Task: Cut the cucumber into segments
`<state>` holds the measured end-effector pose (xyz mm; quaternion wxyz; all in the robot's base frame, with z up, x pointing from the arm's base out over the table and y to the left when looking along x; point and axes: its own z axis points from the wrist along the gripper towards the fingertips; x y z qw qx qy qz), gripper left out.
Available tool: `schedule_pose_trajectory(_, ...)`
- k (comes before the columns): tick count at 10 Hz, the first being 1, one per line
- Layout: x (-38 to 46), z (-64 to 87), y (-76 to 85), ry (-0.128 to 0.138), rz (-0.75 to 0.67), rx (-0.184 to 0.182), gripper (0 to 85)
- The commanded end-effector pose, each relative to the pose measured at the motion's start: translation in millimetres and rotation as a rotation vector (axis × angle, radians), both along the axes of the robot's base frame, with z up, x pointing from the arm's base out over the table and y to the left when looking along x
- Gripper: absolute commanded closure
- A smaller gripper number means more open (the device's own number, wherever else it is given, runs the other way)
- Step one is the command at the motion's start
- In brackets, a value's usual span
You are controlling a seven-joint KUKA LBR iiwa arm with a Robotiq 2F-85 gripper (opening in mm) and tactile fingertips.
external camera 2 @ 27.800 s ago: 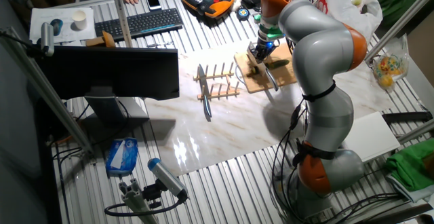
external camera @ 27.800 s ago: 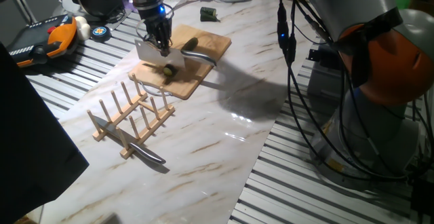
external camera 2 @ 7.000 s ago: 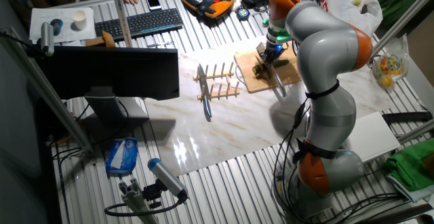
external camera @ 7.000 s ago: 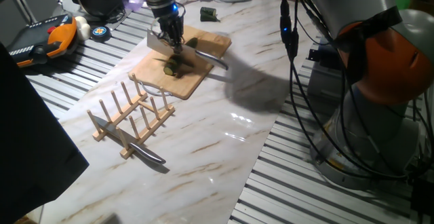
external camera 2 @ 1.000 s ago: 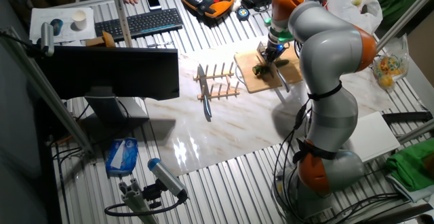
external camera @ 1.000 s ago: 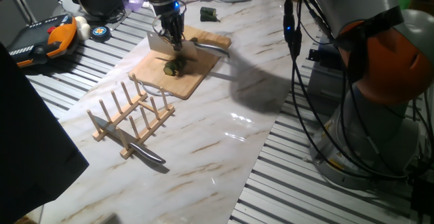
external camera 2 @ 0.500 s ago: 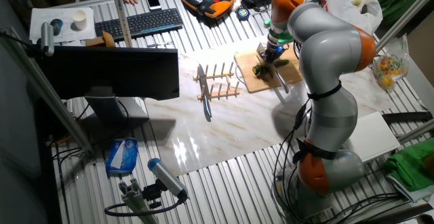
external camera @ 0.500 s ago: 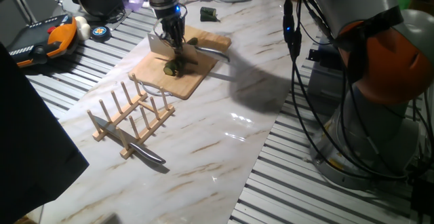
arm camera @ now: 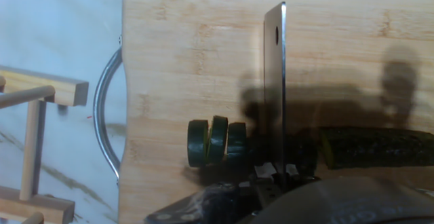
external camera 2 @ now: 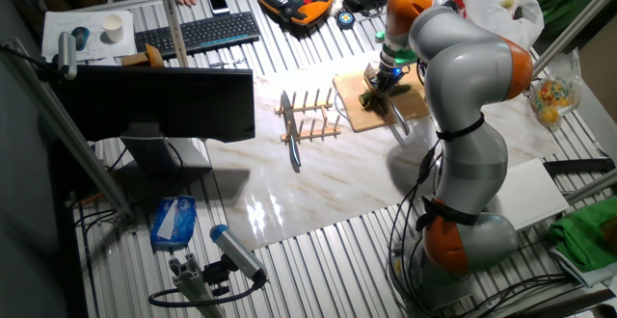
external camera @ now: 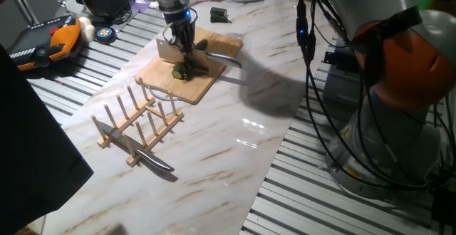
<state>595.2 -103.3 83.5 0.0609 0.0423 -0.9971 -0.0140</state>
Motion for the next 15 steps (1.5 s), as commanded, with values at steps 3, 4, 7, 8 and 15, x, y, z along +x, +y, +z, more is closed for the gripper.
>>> schedule_pose_trajectory(3, 0.4, -0.4, 0.1, 0.003, 0.000, 0.003, 84.3)
schedule_pose_trajectory(4, 0.9, -0.6, 0.3, 0.004, 0.000, 0.003, 84.3)
schedule_pose_trajectory(7, 2.1, -1.9, 1.0, 0.009, 0.000, 0.007, 84.3)
schedule_pose_trajectory(8, 2.2, -2.0, 1.0, 0.010, 0.000, 0.007, 84.3)
schedule_pose_trajectory(15, 2.9, -2.8, 1.7, 0.019, -0.001, 0.013, 84.3)
